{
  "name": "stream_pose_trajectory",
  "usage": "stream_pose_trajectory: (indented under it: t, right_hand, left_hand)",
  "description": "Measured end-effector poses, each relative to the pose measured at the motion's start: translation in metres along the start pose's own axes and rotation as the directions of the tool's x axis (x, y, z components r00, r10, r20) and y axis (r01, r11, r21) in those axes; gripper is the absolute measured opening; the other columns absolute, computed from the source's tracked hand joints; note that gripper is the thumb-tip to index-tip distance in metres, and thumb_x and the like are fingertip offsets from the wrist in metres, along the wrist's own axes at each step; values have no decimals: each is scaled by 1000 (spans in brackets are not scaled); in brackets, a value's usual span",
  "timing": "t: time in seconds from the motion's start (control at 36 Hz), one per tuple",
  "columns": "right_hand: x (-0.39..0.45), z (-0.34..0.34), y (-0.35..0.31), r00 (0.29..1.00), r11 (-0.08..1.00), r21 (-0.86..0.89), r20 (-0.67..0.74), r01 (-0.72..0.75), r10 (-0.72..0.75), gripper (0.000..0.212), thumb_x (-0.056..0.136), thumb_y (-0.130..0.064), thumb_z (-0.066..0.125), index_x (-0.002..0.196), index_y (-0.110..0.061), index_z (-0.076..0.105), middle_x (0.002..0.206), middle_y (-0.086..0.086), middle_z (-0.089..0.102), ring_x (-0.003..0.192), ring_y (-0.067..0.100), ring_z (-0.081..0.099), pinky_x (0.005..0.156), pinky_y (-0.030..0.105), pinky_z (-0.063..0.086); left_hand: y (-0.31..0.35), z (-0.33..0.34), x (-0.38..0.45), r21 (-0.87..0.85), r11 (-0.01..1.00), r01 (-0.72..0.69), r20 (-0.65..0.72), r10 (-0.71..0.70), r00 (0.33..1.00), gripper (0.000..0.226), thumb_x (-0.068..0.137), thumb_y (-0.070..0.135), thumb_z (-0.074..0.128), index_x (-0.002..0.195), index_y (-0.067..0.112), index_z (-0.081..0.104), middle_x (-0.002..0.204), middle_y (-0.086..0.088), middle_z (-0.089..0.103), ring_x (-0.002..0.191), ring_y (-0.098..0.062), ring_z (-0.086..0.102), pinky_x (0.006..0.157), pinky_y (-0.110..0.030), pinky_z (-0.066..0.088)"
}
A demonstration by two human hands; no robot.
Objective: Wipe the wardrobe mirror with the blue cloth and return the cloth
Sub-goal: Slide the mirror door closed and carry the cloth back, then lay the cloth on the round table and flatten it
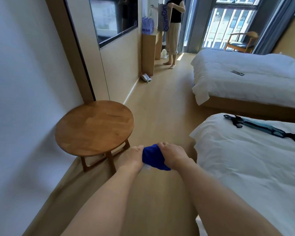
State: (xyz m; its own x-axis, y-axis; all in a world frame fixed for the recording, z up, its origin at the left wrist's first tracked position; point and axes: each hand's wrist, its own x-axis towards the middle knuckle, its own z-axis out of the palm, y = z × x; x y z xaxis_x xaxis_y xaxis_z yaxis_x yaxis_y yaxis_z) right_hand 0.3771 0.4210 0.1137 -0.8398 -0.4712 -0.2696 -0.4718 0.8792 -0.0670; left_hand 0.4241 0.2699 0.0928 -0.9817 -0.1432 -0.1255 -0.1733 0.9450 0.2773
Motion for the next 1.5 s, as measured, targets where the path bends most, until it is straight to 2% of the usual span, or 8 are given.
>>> stream_pose_trajectory:
  t: [0.19, 0.39, 0.67, 1.0, 1.14, 1.25, 1.39, 1.5]
  right_hand:
    - [72, -18, 38, 998, 997, -40, 8, 68, -68, 55, 85, -7, 57, 135, -16, 35, 124, 2, 53, 108, 24, 57, 70, 31, 41]
    - [147, -29, 56, 993, 991, -68, 28, 119, -117, 55, 86, -8, 58, 136, -15, 34, 125, 3, 53, 109, 24, 56, 70, 31, 44]
    - [276, -79, 55, 986, 981, -102, 12, 164, -164, 53, 88, -9, 55, 136, -16, 34, 124, 3, 53, 110, 25, 55, 69, 32, 41]
    - [413, -98, 30, 950, 941, -135, 75, 309, -302, 57, 86, -10, 58, 137, -17, 35, 125, 2, 53, 113, 23, 54, 79, 35, 47]
    - [472, -103, 21, 907, 894, -160, 122, 419, -403, 56, 85, -9, 60, 136, -17, 36, 124, 2, 54, 113, 23, 54, 85, 37, 51]
    - [522, -107, 20, 854, 828, -213, 166, 519, -493, 54, 86, -8, 59, 134, -16, 37, 122, 3, 56, 112, 24, 55, 87, 39, 51]
    - [578, -117, 21, 765, 720, -258, 233, 644, -601, 55, 85, -8, 60, 134, -17, 37, 121, 4, 54, 111, 25, 55, 88, 39, 50]
    - [610, -120, 17, 689, 637, -262, 271, 725, -672, 52, 86, -7, 59, 132, -17, 37, 120, 4, 53, 110, 25, 56, 86, 37, 50]
  left_hand:
    - [14, -4, 69, -6, 998, 65, -3, -65, 998, 24, 87, 8, 47, 103, 25, 50, 102, 2, 62, 82, -20, 57, 61, -31, 40]
    - [5, -5, 140, -24, 995, 92, -1, -92, 996, 22, 90, 9, 49, 106, 23, 52, 100, 1, 62, 85, -20, 61, 72, -34, 53]
    - [-32, -36, 262, -56, 992, 112, -46, -115, 992, 28, 88, 6, 45, 109, 23, 50, 104, 1, 61, 79, -18, 54, 65, -29, 41]
    - [-93, -53, 356, -122, 960, 251, 17, -251, 968, 27, 82, 12, 53, 107, 22, 49, 103, 1, 61, 89, -23, 60, 66, -32, 43]
    - [-114, -50, 391, -135, 924, 359, 14, -360, 933, 31, 82, 10, 56, 110, 22, 49, 104, 0, 62, 91, -24, 62, 73, -34, 50]
    - [-121, -46, 419, -165, 878, 449, -2, -456, 890, 30, 83, 9, 56, 110, 21, 49, 100, 0, 64, 87, -21, 62, 67, -30, 48]
    - [-114, -46, 453, -201, 783, 589, 49, -593, 804, 26, 79, 14, 60, 102, 17, 46, 99, -3, 63, 89, -23, 63, 67, -32, 45]
    - [-111, -45, 468, -238, 708, 664, 4, -683, 730, 21, 82, 10, 52, 101, 18, 48, 95, -1, 63, 84, -21, 62, 68, -31, 49]
